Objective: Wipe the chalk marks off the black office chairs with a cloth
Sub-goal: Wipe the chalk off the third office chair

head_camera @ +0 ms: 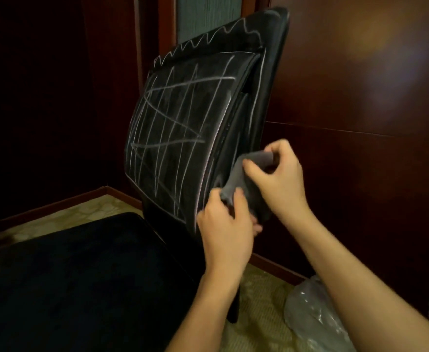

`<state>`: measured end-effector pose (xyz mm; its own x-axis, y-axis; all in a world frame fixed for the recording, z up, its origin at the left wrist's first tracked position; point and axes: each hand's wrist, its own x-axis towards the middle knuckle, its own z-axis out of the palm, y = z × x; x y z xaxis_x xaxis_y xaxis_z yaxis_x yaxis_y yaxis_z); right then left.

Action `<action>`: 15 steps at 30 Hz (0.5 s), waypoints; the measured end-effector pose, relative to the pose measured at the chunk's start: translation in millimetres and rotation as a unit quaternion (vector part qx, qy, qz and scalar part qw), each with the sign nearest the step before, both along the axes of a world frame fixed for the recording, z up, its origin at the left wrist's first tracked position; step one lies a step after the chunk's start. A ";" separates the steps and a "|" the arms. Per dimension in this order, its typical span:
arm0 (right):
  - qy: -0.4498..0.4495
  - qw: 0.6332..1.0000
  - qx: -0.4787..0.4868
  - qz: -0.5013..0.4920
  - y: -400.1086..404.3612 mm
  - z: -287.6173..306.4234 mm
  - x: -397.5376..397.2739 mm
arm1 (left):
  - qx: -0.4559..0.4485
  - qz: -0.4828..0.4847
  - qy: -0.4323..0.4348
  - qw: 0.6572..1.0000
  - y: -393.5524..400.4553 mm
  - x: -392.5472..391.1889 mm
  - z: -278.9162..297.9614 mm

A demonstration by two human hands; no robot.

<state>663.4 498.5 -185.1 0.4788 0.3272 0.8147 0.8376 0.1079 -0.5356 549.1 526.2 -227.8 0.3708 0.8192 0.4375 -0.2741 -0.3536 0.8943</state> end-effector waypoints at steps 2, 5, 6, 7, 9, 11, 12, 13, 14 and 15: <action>-0.016 0.999 0.024 -0.023 7.7 37.5 5.8 | 0.021 -0.008 -0.028 0.999 4.6 6.1 31.0; -0.024 0.997 0.043 -0.052 14.7 90.6 12.7 | 0.032 -0.020 -0.057 0.998 14.3 12.8 82.3; -0.020 0.997 0.048 -0.049 16.3 97.2 14.6 | 0.037 -0.019 -0.060 0.997 17.1 14.8 91.9; -0.014 0.997 0.057 -0.041 17.7 97.5 15.2 | 0.042 -0.016 -0.060 0.997 19.0 16.0 95.9; 0.005 0.997 0.077 -0.022 18.6 80.3 13.2 | 0.043 -0.013 -0.048 0.998 18.5 15.7 85.2; 0.017 0.997 0.077 -0.008 16.5 51.3 9.1 | 0.017 -0.027 -0.030 0.999 13.4 11.4 56.6; 0.018 0.997 0.069 -0.009 13.8 37.1 7.0 | -0.002 -0.039 -0.020 0.999 10.1 8.2 41.7; 0.016 0.998 0.056 -0.012 10.9 26.3 4.7 | -0.016 -0.046 -0.011 0.999 7.7 5.3 29.5; 0.014 0.999 0.041 -0.017 8.9 19.5 3.0 | -0.023 -0.046 -0.006 0.999 7.4 3.8 20.9; 0.011 0.999 0.029 -0.022 8.3 18.0 2.6 | -0.020 -0.041 -0.004 0.999 8.4 3.3 17.7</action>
<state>666.0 506.8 -167.1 0.5097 0.2573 0.8210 0.8304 0.1025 -0.5477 552.4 534.6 -210.2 0.4338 0.8027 0.4092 -0.3084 -0.2945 0.9045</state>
